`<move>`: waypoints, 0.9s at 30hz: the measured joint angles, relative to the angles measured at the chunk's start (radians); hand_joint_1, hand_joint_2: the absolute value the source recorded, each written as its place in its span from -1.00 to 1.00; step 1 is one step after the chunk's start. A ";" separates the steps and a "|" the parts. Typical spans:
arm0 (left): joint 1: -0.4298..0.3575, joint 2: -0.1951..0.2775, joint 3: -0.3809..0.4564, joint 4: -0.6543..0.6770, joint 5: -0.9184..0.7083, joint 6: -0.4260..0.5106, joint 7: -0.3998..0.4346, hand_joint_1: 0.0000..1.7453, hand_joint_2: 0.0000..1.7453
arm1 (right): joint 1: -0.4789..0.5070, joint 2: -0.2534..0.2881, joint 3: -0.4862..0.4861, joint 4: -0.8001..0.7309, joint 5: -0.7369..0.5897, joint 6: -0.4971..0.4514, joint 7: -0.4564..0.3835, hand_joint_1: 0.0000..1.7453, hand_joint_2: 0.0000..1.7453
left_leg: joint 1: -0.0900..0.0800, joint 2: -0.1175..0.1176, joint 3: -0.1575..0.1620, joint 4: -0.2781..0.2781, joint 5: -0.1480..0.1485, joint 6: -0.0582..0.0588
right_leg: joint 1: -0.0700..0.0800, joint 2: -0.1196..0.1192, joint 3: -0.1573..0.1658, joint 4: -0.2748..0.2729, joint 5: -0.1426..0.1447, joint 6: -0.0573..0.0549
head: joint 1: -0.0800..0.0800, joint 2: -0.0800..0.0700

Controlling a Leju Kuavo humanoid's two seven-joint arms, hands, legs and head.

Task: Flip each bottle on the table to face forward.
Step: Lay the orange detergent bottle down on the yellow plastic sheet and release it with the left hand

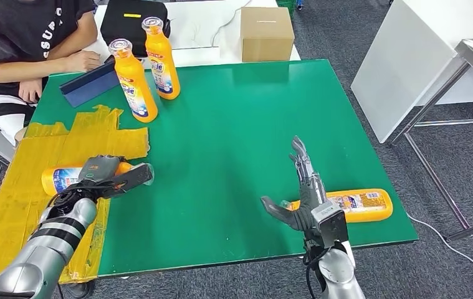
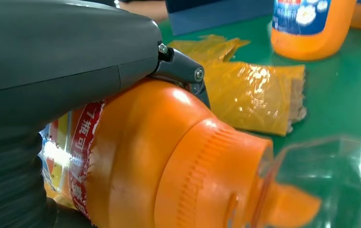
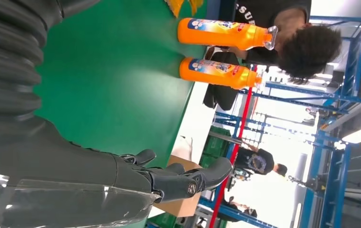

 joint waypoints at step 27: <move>0.055 -0.084 0.167 0.033 0.363 0.175 -0.269 -1.00 1.00 | -0.037 -0.005 0.022 0.073 0.159 -0.147 0.009 -1.00 1.00 | 0.000 0.001 0.008 -0.001 -0.002 -0.001 | 0.000 0.000 0.006 0.000 -0.001 -0.001 | 0.000 0.000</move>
